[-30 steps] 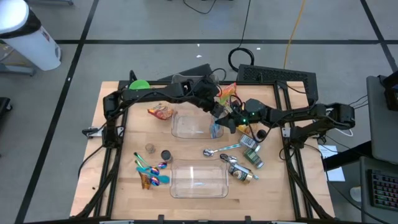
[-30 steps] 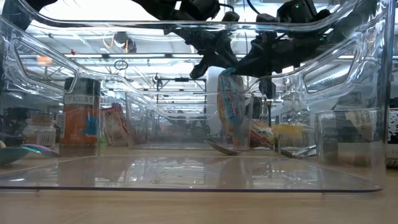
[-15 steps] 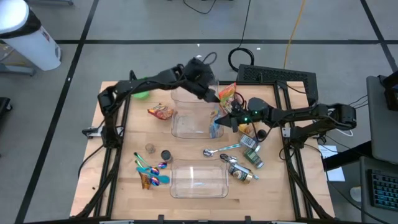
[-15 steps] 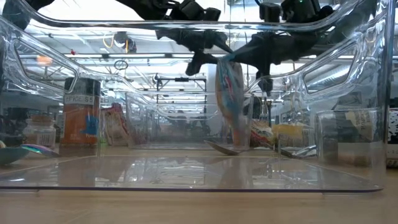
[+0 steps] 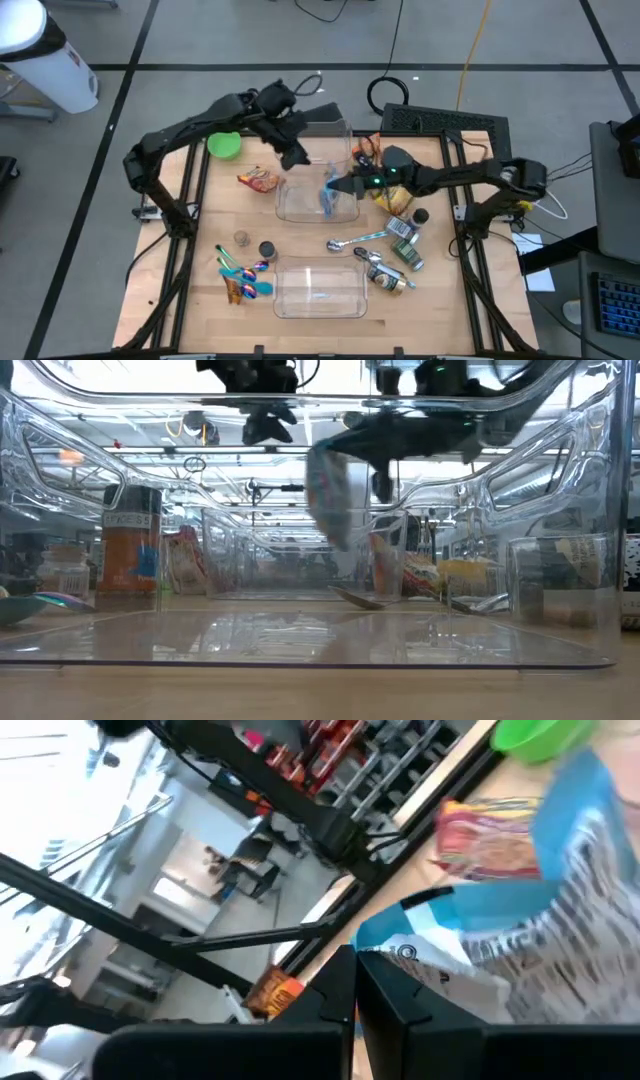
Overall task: Pick & Place Food Item
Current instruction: Put the blue noodle pack into the middle transparent bin
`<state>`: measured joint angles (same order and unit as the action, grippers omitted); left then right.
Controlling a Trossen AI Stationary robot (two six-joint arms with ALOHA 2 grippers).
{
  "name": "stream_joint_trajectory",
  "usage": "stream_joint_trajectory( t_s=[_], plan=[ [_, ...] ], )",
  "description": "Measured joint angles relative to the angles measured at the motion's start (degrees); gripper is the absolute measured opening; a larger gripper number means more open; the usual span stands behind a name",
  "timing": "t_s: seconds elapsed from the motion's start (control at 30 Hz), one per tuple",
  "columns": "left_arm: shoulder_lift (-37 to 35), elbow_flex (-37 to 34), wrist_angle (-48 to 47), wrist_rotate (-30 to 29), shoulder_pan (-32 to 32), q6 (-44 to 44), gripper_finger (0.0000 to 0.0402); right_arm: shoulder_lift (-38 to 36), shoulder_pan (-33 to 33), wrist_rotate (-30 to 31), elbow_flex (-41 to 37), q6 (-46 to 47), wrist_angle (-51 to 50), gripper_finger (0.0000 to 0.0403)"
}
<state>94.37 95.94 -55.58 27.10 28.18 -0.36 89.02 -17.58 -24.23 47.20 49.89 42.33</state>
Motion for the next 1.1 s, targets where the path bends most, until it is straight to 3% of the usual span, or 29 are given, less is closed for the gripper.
stream_joint_trajectory(
  t_s=[0.4, 0.67, 0.9, 1.1],
  plan=[
    [-0.1, -11.0, -1.1, -4.9, -5.1, 4.8, 0.0184, 5.8, 0.0, 0.0, 2.3, -0.1, -2.2, 0.0],
    [0.0, -19.4, 5.7, -6.2, -6.8, 4.9, 0.0184, 6.2, 0.1, -0.1, 2.3, 0.3, -2.2, 0.0],
    [0.1, -22.3, 15.4, -6.8, -8.6, 4.8, 0.0184, 5.1, 0.1, -1.6, 2.3, 0.5, -1.5, 0.0],
    [0.1, -22.4, 16.1, -10.9, -8.9, 4.8, 0.0184, 3.3, 0.0, -2.9, 2.3, 1.9, 1.1, 0.0]
  ],
)
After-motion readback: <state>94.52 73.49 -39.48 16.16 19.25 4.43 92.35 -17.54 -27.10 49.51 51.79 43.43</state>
